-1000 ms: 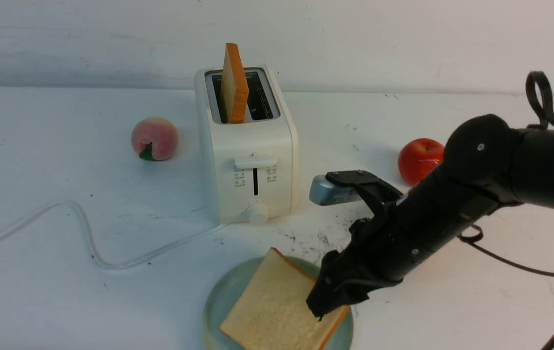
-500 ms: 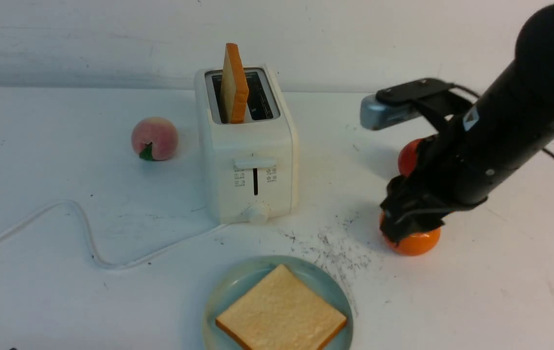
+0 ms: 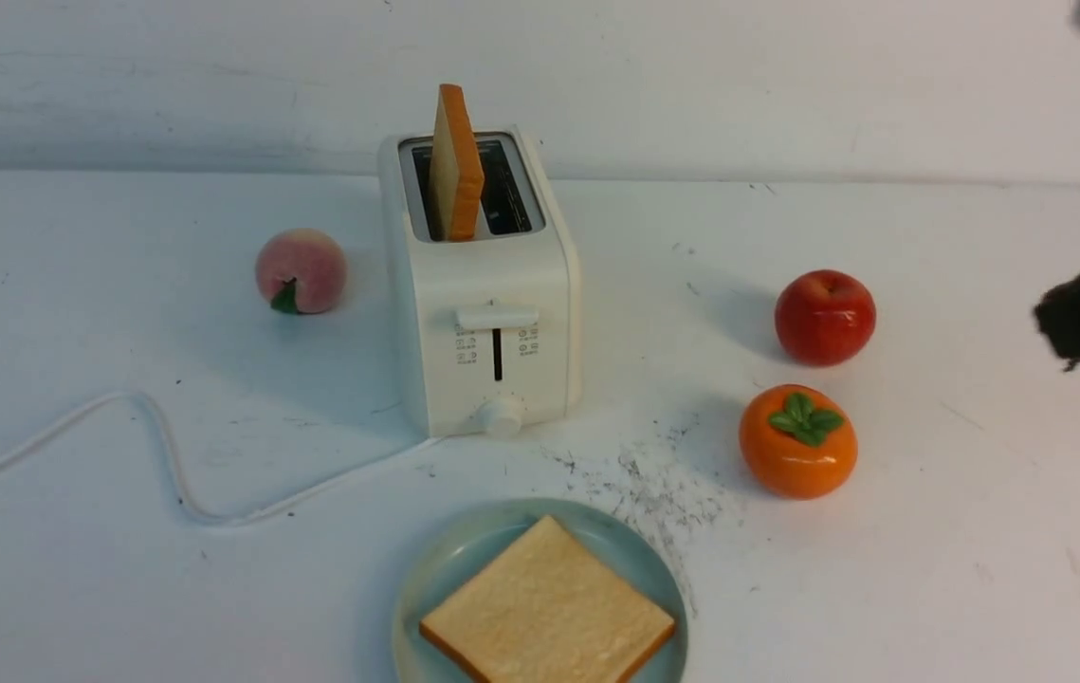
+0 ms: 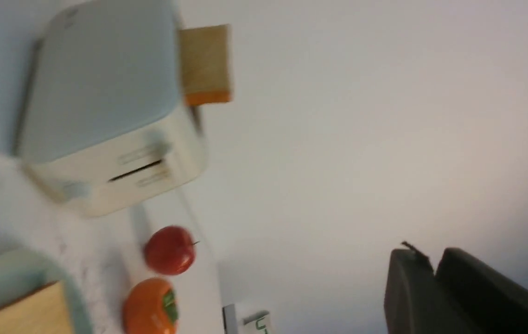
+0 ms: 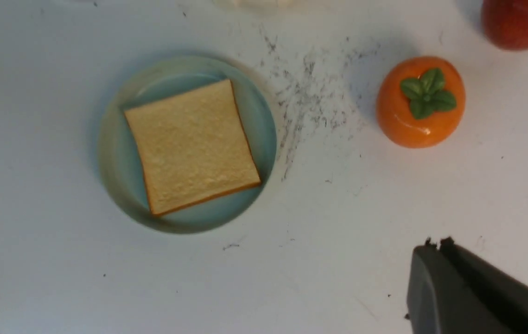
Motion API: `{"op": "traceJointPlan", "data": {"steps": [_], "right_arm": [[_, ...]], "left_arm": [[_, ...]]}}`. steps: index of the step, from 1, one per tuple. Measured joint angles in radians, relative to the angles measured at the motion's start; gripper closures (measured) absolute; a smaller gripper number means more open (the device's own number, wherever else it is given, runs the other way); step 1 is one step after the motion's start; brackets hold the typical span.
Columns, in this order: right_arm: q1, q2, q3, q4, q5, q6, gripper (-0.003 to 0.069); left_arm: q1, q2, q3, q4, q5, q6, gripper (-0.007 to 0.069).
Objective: Take toasted bread from bread machine on white table place on plate.
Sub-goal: 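Reach for a toast slice standing in the toaster with the left gripper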
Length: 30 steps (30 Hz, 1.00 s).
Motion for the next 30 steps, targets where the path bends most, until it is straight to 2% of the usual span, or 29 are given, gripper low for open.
{"op": "traceJointPlan", "data": {"steps": [1,5,7,12,15,18,21,23,26,28,30], "right_arm": [[0.0,-0.037,0.001,0.003,0.002,0.0,0.0677],[0.0,-0.174,0.041,0.006,0.008,0.0,0.0677],[0.0,-0.226,0.076,0.002,0.009,0.0,0.0677],[0.0,-0.379,0.262,-0.032,0.014,0.0,0.0674],[0.0,-0.429,0.351,-0.046,0.014,0.0,0.0673],[0.0,-0.475,0.431,-0.046,0.014,0.002,0.0671],[0.0,-0.542,0.527,-0.059,0.014,0.005,0.0667],[0.0,-0.558,0.545,-0.066,0.015,0.005,0.0667],[0.0,-0.605,0.583,-0.087,0.015,0.006,0.0667],[0.0,-0.617,0.59,-0.09,0.015,0.006,0.0667],[0.0,-0.634,0.597,-0.09,0.015,0.007,0.0667]], "left_arm": [[0.0,0.031,-0.04,0.0,0.001,0.031,0.0636],[0.0,0.239,-0.189,0.021,0.085,0.13,0.0638],[0.0,0.353,-0.277,0.046,0.199,0.175,0.0638],[0.0,0.798,-0.615,0.098,0.672,0.291,0.0638],[0.0,0.985,-0.776,0.139,0.803,0.293,0.0638],[-0.001,1.151,-0.926,0.217,0.841,0.255,0.0638],[-0.04,1.361,-1.096,0.341,0.84,0.117,0.0638],[-0.069,1.41,-1.147,0.379,0.831,0.072,0.0638],[-0.196,1.579,-1.308,0.529,0.82,-0.059,0.0638],[-0.235,1.632,-1.356,0.584,0.825,-0.094,0.0638],[-0.333,1.734,-1.497,0.764,0.839,-0.2,0.0638]]}}
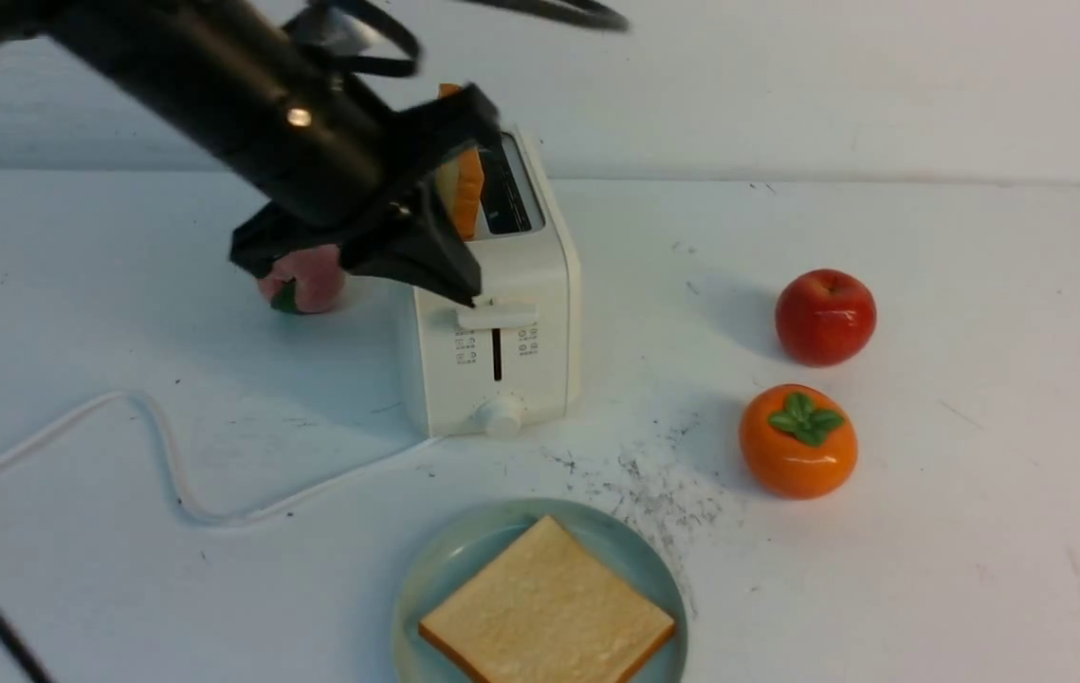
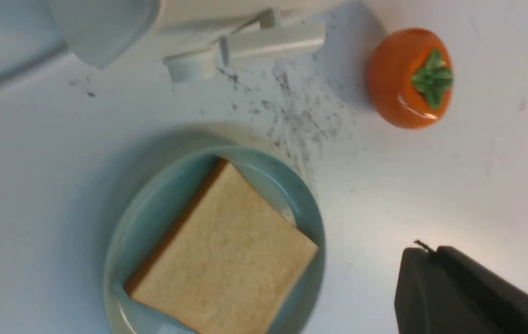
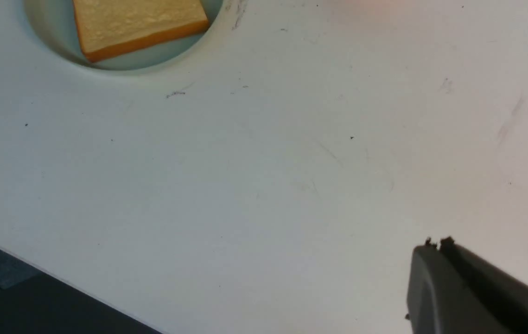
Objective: Take toasted bread from bread machine on white table place on plate.
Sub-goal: 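Reach for a toast slice standing in the toaster with the left gripper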
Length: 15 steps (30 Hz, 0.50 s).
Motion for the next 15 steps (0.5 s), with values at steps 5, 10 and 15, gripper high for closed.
{"op": "traceJointPlan", "data": {"steps": [5,10,15], "right_arm": [[0.0,-0.013,0.003,0.0,-0.003,0.0,0.0667],[0.0,-0.014,0.003,0.0,-0.067,0.0,0.0664],[0.0,-0.014,0.004,-0.001,-0.127,0.0,0.0661]], "left_arm": [[-0.109,0.067,-0.185,0.332,0.0,-0.196,0.0638],[-0.163,0.076,-0.214,0.508,-0.069,-0.282,0.0638],[-0.184,0.114,-0.215,0.571,-0.089,-0.341,0.0638]]}}
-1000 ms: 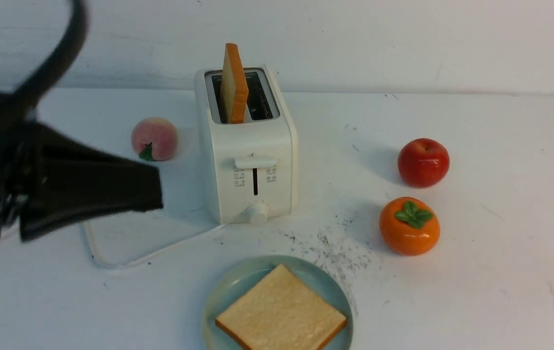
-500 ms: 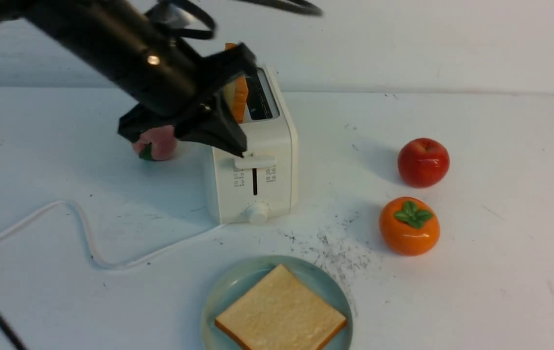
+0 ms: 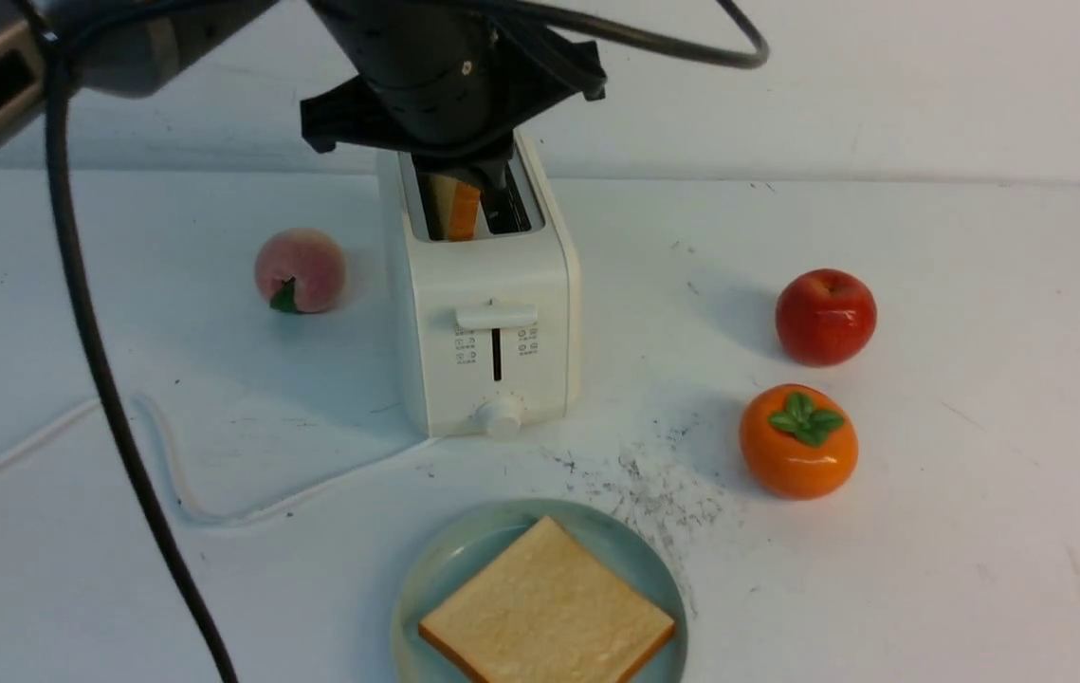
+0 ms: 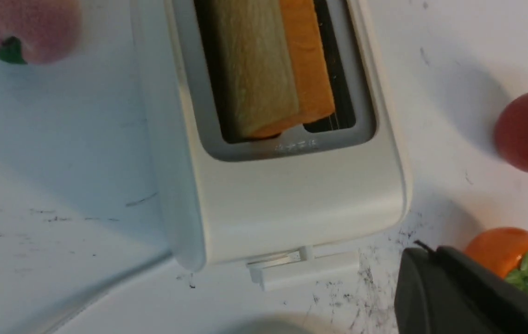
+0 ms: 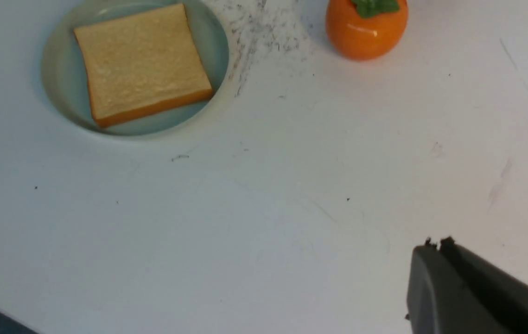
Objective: Take toasted bread from bread machine on white table place on plate.
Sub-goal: 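Reach for a toast slice standing in the toaster with the left gripper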
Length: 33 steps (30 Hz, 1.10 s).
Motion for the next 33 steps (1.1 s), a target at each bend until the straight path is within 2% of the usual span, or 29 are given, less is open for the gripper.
{"op": "traceJointPlan", "data": {"steps": [6,10,15,19,24,33], "right_arm": [[0.0,0.0,0.0,0.0,-0.003,0.023,0.0657],[0.0,0.0,0.0,0.0,-0.004,0.044,0.0655],[0.0,0.0,0.0,0.0,-0.004,0.073,0.065],[0.0,0.0,0.0,0.0,-0.003,0.076,0.0647],[0.0,0.0,0.0,0.004,-0.001,0.076,0.0645],[0.0,0.0,0.001,0.008,-0.001,0.08,0.0636]], "left_arm": [[0.0,0.024,-0.004,0.101,0.015,-0.114,0.0638],[0.0,0.045,-0.004,0.101,0.014,-0.121,0.0636],[-0.001,0.079,-0.004,0.119,0.005,-0.122,0.0558],[-0.001,0.091,-0.004,0.151,-0.04,-0.122,0.0403],[-0.001,0.095,-0.004,0.181,-0.061,-0.125,0.0267],[-0.002,0.144,-0.004,0.343,-0.102,-0.125,0.025]]}}
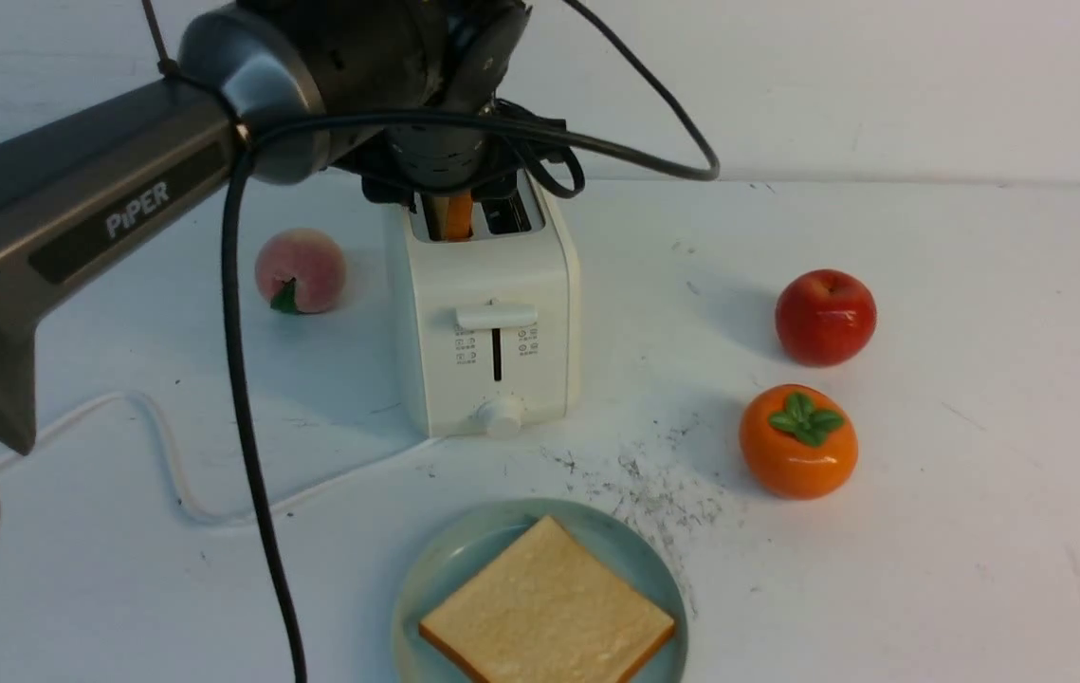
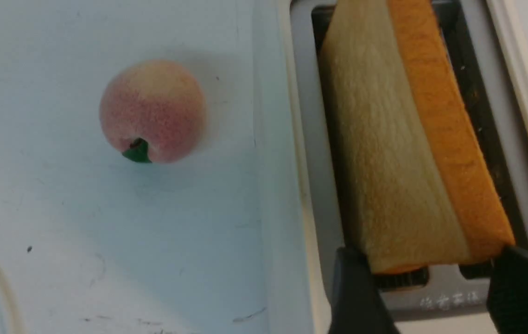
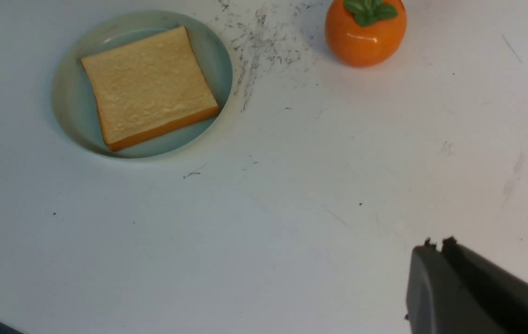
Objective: Take toasted bread from bread machine on white table place on plate.
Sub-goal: 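Reach for a toast slice standing in the toaster with the left gripper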
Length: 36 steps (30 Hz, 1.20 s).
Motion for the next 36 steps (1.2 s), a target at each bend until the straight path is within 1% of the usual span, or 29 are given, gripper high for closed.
{"op": "traceJointPlan", "data": {"steps": [9,15,22,29,31,32,33,34,36], "right_arm": [[0.0,0.0,0.0,0.001,0.008,0.045,0.0634],[0.0,0.0,0.0,0.001,0.014,0.047,0.0627],[0.0,0.0,0.0,0.004,0.022,0.047,0.0622],[0.0,0.0,0.0,0.007,0.022,0.047,0.0617],[0.0,0.0,0.0,0.01,0.023,0.047,0.0617],[0.0,0.0,0.0,0.011,0.023,0.047,0.0617],[0.0,0.0,0.0,0.011,0.025,0.047,0.0617],[0.0,0.0,0.0,0.011,0.025,0.047,0.0615],[0.0,0.0,0.0,0.011,0.025,0.047,0.0615]], "left_arm": [[-0.001,0.01,0.0,0.016,-0.093,-0.001,0.0284],[-0.001,0.01,0.0,0.018,-0.096,-0.002,0.0317],[-0.001,0.01,0.0,0.018,-0.062,-0.005,0.032],[-0.002,0.01,0.0,0.01,-0.021,-0.007,0.0298],[-0.002,0.01,0.0,0.002,-0.016,-0.007,0.0273],[-0.002,0.01,0.0,0.001,-0.016,-0.007,0.0273],[-0.002,0.01,0.0,0.0,-0.015,-0.007,0.0248],[-0.002,0.01,0.0,0.0,-0.015,-0.007,0.0245],[-0.002,0.01,0.0,-0.001,-0.015,-0.007,0.0211]]}}
